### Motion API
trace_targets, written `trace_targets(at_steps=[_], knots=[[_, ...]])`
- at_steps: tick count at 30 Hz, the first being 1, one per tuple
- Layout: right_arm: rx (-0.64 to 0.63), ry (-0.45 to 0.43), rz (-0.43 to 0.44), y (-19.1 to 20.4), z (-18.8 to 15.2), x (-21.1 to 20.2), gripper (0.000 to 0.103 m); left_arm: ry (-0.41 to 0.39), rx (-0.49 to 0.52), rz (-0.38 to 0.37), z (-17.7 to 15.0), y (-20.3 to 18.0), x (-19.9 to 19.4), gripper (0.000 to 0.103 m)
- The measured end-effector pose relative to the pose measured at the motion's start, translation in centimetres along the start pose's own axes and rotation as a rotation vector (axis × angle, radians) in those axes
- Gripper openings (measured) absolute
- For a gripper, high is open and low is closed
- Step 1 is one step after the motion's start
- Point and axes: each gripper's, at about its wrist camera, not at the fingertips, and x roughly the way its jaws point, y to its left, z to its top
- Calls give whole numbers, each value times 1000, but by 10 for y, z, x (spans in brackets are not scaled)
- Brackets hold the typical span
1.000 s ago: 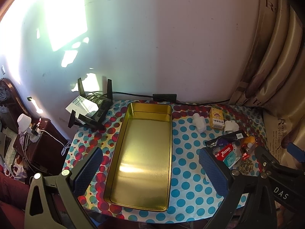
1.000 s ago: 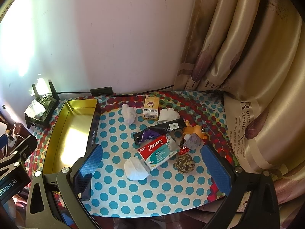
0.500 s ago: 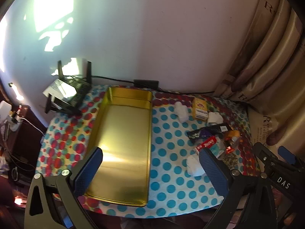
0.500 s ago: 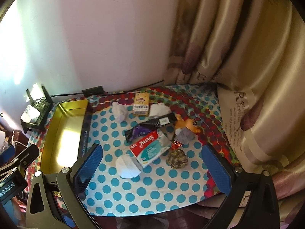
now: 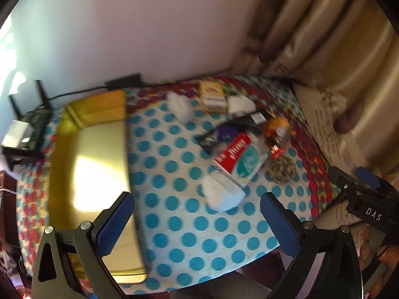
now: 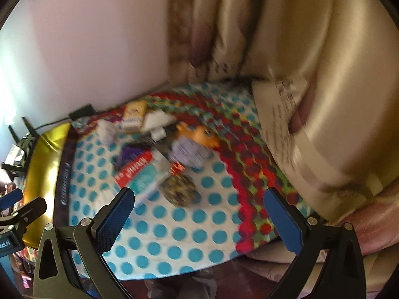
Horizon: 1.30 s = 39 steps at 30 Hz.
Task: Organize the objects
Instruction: 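Move the left gripper toward the white sock on the cloth, then grasp the white sock with the left gripper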
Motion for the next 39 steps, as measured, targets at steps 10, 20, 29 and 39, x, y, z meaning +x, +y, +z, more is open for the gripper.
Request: trace_targets(at_steps=[10, 20, 29, 39], knots=[[21, 51, 57, -21, -20, 30, 103, 134, -123, -114, -14, 4, 57, 103], [-45, 118, 104, -10, -26, 67, 94, 112, -137, -52, -13, -4, 70, 102], [-48, 129, 79, -18, -27, 69, 94, 126, -138, -69, -5, -12, 106, 70], [-67, 120, 87, -16, -26, 76, 95, 53, -145, -133, -24, -4, 115, 48]])
